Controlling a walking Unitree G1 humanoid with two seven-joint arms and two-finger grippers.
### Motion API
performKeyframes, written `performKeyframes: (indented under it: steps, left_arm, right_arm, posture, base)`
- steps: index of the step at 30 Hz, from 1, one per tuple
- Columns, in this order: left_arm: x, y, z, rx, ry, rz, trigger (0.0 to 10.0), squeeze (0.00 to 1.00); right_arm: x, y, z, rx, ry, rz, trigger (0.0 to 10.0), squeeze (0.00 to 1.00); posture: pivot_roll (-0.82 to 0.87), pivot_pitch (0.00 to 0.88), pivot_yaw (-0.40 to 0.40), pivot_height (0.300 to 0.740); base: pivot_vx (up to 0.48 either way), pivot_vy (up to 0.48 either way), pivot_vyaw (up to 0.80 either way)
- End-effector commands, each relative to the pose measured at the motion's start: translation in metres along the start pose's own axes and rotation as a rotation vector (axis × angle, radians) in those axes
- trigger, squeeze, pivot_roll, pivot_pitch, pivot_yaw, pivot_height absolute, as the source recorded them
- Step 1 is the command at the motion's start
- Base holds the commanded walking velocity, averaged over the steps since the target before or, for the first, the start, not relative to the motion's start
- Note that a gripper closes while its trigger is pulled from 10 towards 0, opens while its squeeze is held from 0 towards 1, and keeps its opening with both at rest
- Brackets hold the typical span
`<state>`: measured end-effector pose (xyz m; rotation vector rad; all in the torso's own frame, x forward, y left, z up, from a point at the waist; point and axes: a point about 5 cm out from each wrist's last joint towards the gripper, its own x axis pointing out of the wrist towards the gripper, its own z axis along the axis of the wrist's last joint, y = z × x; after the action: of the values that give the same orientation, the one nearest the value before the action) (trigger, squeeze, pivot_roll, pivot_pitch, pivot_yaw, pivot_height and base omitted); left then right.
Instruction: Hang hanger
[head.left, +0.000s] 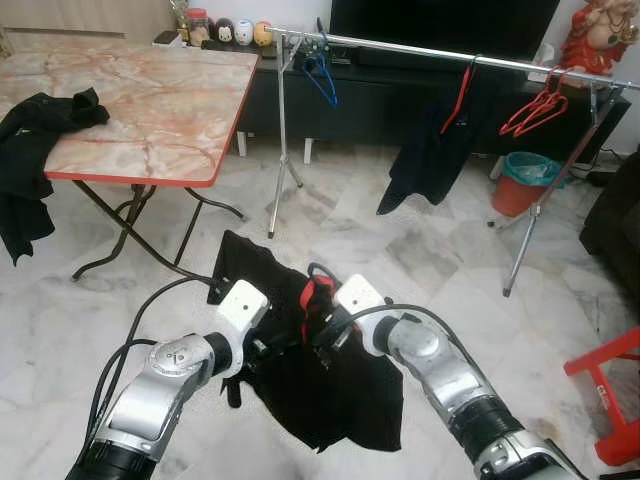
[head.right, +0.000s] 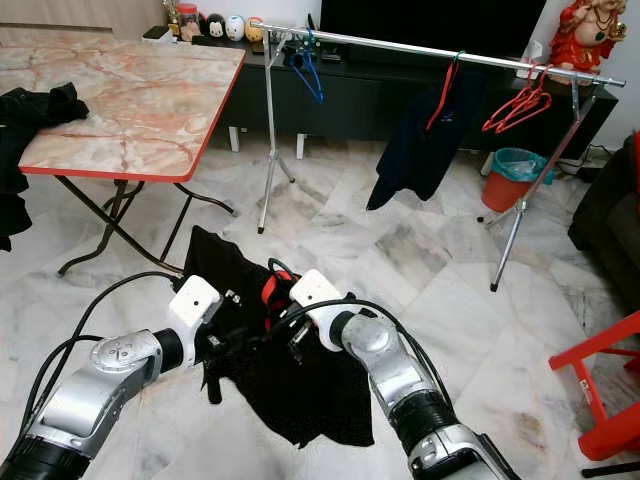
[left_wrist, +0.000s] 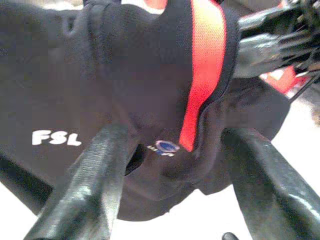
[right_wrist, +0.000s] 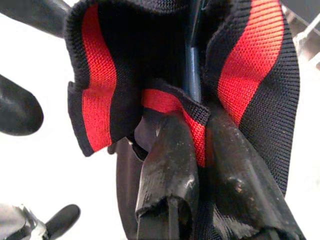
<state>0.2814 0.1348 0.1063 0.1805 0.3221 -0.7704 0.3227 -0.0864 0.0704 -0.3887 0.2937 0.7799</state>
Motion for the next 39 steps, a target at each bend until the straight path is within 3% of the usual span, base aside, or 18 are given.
performKeyframes:
  steps: [1,7,12,15,16,17,18,20,25,29,35,36,39]
  left_arm:
    - [-0.005,0.003,0.006,0.002,-0.028,0.0,10.0,1.0]
    - [-0.021,0.02,0.004,0.03,-0.025,0.067,10.0,1.0]
    - [-0.042,0.031,0.003,0.042,-0.022,0.102,10.0,1.0]
    - [-0.049,0.033,0.003,0.049,-0.018,0.098,10.0,1.0]
    - [-0.051,0.033,0.003,0.052,-0.014,0.087,10.0,0.34]
    - [-0.053,0.033,0.003,0.055,-0.011,0.079,10.0,0.34]
    - [-0.054,0.032,0.002,0.059,-0.002,0.065,10.0,0.0]
    - [-0.055,0.032,0.002,0.06,0.005,0.058,10.0,0.0]
    - [-0.054,0.024,0.009,0.092,-0.003,-0.042,10.0,0.0]
    - [-0.053,0.022,0.015,0.1,-0.016,-0.061,10.0,0.0]
    - [-0.059,0.022,0.027,0.126,-0.038,-0.08,10.0,0.0]
    - [-0.063,0.02,0.036,0.137,-0.063,-0.096,10.0,0.0]
    - [-0.067,0.016,0.043,0.149,-0.077,-0.127,10.0,0.0]
  right_arm:
    - [-0.004,-0.011,0.011,-0.019,-0.071,0.001,10.0,0.0]
    - [-0.018,-0.019,0.002,-0.091,-0.083,0.066,10.0,0.0]
    - [-0.036,-0.045,-0.016,-0.075,-0.02,0.006,10.0,0.0]
    - [-0.044,-0.053,-0.02,-0.058,-0.033,0.014,10.0,0.0]
    - [-0.049,-0.056,-0.021,-0.04,-0.043,0.028,10.0,0.0]
    - [-0.052,-0.059,-0.023,-0.028,-0.05,0.038,10.0,0.0]
    - [-0.056,-0.062,-0.024,-0.023,-0.051,0.06,10.0,0.0]
    - [-0.058,-0.063,-0.024,-0.023,-0.05,0.074,10.0,0.0]
    - [-0.067,-0.063,-0.021,-0.023,-0.07,0.278,10.0,0.0]
    - [-0.069,-0.062,-0.023,-0.05,-0.04,0.343,10.0,0.0]
    - [-0.072,-0.066,-0.027,-0.106,0.048,0.403,10.0,0.0]
    - [-0.073,-0.07,-0.033,-0.153,0.135,0.388,10.0,0.0]
    - [-0.073,-0.074,-0.038,-0.196,0.22,0.363,10.0,0.0]
  posture:
    - [0.17,0.0,-0.058,0.74]
    - [0.17,0.0,-0.062,0.74]
    - [0.18,0.0,-0.065,0.74]
    - [0.18,0.0,-0.067,0.74]
    - [0.18,0.0,-0.067,0.74]
    - [0.18,0.0,-0.067,0.74]
    - [0.18,0.0,-0.067,0.74]
    - [0.18,0.0,-0.067,0.74]
    - [0.19,0.0,-0.075,0.74]
    - [0.19,0.0,-0.078,0.74]
    - [0.2,0.0,-0.086,0.74]
    - [0.21,0.0,-0.094,0.74]
    - [0.21,0.0,-0.094,0.74]
  base:
    - [0.0,0.0,0.0]
    - [0.0,0.0,0.0]
    - [0.0,0.0,0.0]
    - [0.0,0.0,0.0]
    - [0.0,0.0,0.0]
    - [0.0,0.0,0.0]
    - [0.0,0.0,0.0]
    - [0.0,0.0,0.0]
    - [0.0,0.0,0.0]
    - [0.0,0.0,0.0]
    - [0.0,0.0,0.0]
    - [0.0,0.0,0.0]
    - [0.0,0.0,0.0]
